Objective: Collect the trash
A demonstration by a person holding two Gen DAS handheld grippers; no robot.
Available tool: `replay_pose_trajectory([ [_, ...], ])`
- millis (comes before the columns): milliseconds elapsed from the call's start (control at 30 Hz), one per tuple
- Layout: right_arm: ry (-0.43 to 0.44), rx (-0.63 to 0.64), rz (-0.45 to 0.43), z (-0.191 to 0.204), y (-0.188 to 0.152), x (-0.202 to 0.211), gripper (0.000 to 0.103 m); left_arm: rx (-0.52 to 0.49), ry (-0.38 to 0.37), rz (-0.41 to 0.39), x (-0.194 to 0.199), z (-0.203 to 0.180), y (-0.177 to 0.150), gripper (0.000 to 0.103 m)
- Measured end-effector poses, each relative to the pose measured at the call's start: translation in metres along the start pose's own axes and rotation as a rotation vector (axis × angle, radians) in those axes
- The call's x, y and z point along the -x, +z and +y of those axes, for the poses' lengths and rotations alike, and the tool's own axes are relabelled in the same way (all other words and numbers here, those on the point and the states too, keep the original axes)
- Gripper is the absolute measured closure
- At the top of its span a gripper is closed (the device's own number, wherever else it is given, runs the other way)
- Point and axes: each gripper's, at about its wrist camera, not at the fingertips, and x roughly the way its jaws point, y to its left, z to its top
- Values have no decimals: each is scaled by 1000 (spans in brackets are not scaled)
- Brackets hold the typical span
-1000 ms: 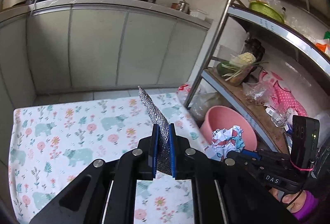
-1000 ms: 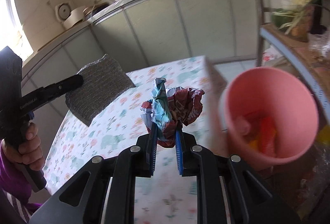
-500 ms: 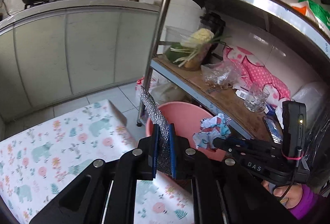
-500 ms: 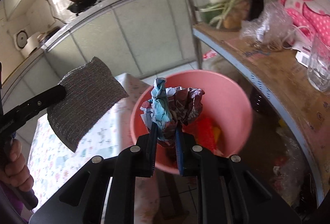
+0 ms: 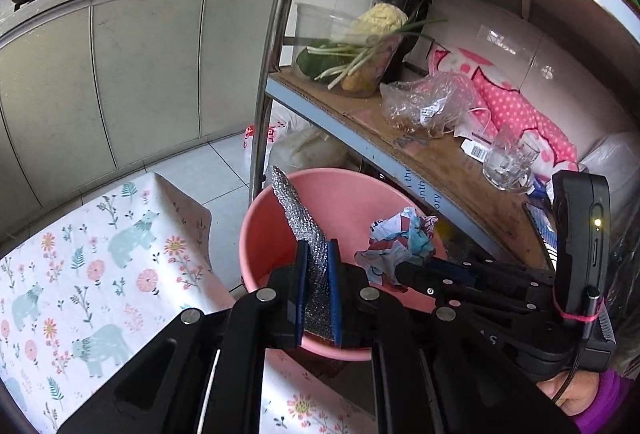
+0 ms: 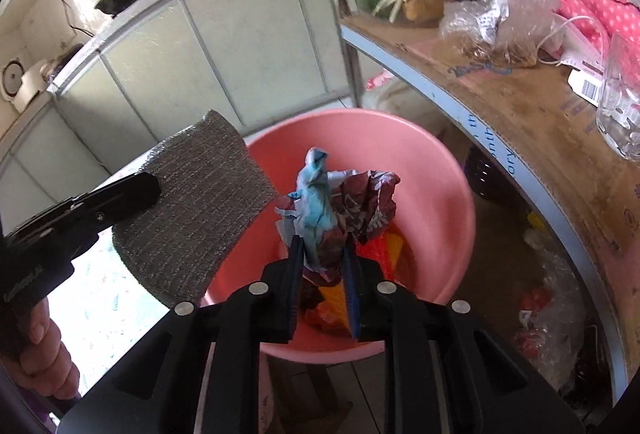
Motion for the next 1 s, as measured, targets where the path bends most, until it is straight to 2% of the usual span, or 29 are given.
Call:
replay_pose_trajectory([
  [133, 5, -5, 8, -2, 1, -5, 76, 5, -1, 8, -11, 1, 0, 94],
  [467, -8, -10, -2, -3, 0, -6, 76, 3, -29, -8, -10, 3, 0, 94],
  [833, 7, -15, -29, 2, -5, 15, 76, 29, -40, -82, 24, 8, 9, 94],
  [1000, 2, -26, -36, 1, -8, 26, 76, 26, -52, -76, 20, 2, 9, 93],
])
